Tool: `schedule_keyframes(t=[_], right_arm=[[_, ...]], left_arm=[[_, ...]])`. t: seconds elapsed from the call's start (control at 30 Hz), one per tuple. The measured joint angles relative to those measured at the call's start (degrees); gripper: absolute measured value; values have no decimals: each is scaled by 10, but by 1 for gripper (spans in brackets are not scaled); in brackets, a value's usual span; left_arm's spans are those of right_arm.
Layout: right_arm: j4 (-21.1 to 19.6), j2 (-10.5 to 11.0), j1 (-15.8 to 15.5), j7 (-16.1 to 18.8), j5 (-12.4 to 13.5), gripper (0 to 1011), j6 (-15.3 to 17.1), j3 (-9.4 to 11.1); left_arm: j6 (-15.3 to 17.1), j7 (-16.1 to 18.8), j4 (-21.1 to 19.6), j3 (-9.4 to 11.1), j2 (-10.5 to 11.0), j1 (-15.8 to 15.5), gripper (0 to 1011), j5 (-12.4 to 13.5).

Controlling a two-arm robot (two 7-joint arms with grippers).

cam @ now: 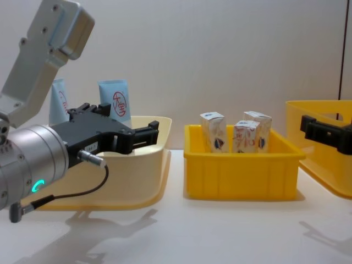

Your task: Bimanual collaborative sorting of washing and personal care products

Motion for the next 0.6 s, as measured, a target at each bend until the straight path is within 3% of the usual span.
schedule_keyframes(t=[0.6], right_arm=[[0, 0, 0, 0, 0, 1001, 0, 0]], left_arm=[[0, 0, 0, 0, 0, 0, 1003, 0]])
